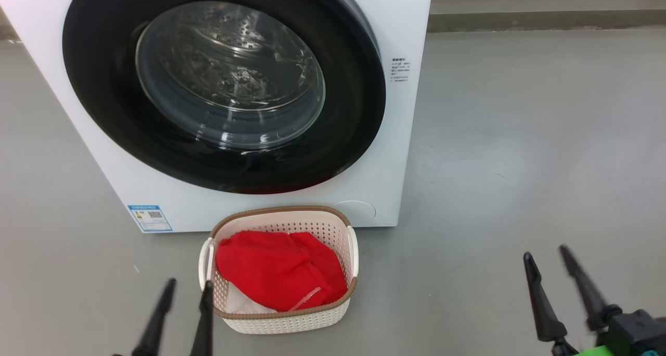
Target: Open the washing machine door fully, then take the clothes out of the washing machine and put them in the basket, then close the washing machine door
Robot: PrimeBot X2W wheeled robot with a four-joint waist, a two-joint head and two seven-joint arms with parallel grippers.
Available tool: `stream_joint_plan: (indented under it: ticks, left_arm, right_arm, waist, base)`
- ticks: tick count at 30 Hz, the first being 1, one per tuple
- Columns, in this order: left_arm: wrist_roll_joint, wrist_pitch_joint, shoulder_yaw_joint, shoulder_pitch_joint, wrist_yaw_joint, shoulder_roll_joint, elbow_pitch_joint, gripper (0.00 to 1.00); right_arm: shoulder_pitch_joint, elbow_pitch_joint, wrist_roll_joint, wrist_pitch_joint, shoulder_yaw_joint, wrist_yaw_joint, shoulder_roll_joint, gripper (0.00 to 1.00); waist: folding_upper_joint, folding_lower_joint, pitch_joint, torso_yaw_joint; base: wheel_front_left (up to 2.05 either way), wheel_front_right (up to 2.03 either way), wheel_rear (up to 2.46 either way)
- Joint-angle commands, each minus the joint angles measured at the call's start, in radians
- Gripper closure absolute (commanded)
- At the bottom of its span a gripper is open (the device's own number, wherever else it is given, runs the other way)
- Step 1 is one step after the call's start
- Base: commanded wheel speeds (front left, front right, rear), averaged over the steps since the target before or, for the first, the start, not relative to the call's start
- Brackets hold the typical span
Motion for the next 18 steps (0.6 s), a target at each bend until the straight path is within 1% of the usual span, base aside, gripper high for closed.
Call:
stream_joint_plan:
  ticks: [1,5,10,13,18]
  left_arm:
    - [0.000,0.002,-0.002,0.001,0.000,-0.003,0.016,1.00]
    - [-0.011,0.008,-0.004,0.001,-0.001,-0.006,0.049,1.00]
    - [-0.083,0.026,0.004,-0.009,-0.004,-0.006,0.058,1.00]
    - [-0.118,0.034,0.008,-0.014,-0.006,-0.006,0.063,1.00]
    - [-0.177,0.048,0.014,-0.023,-0.009,-0.006,0.070,1.00]
  right_arm:
    - [0.001,0.015,0.000,0.001,0.000,0.000,0.004,1.00]
    - [0.002,0.048,0.008,0.002,0.002,0.000,0.012,1.00]
    - [-0.009,0.057,0.084,0.016,0.005,0.000,0.006,1.00]
    - [-0.017,0.063,0.122,0.023,0.006,0.000,0.004,1.00]
    - [-0.029,0.072,0.184,0.035,0.009,0.000,-0.001,1.00]
  waist:
    - [0.0000,0.0000,0.000,0.000]
    - [0.0000,0.0000,0.000,0.000]
    - [0.0000,0.0014,0.000,-0.001]
    - [0.0000,0.0003,0.002,-0.001]
    - [0.0000,0.0000,0.004,-0.001]
  base:
    - [0.00,0.00,0.00]
    - [0.00,0.00,0.00]
    - [0.00,0.00,0.00]
    - [0.00,0.00,0.00]
    - [0.00,0.00,0.00]
